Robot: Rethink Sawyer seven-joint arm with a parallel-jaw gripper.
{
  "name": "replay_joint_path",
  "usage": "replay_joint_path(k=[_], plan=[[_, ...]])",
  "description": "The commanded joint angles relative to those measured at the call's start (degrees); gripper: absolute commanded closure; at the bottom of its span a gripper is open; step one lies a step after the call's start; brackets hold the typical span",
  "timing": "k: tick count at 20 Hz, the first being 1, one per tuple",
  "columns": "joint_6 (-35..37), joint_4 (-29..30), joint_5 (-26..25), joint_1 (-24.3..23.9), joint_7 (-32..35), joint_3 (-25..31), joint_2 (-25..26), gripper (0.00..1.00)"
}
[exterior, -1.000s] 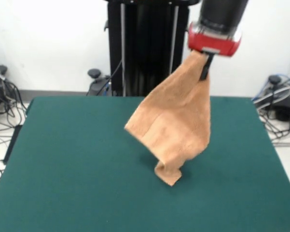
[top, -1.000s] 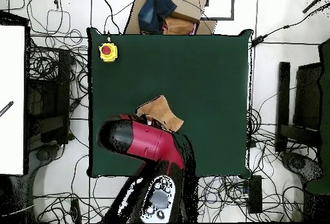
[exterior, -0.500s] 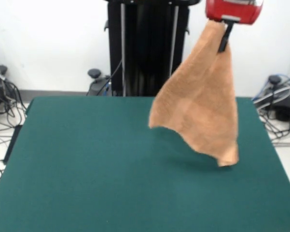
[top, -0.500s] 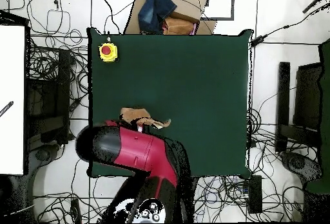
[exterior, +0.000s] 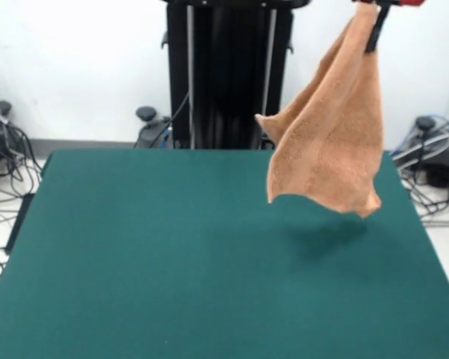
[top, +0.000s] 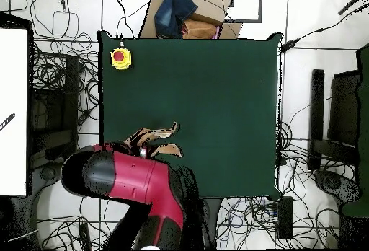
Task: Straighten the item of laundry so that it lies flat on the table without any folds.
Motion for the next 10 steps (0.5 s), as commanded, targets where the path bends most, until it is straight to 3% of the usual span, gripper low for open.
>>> replay_joint_path(k=[1, 4, 10], plan=[[-7.1, 7.6, 2.5, -5.5, 11.5, 5.2, 2.6, 1.0], [-13.4, 8.7, 1.8, -9.7, 8.7, 9.0, 5.0, 1.0], [-16.8, 8.5, 0.6, -12.3, 9.2, 12.2, 6.6, 1.0]])
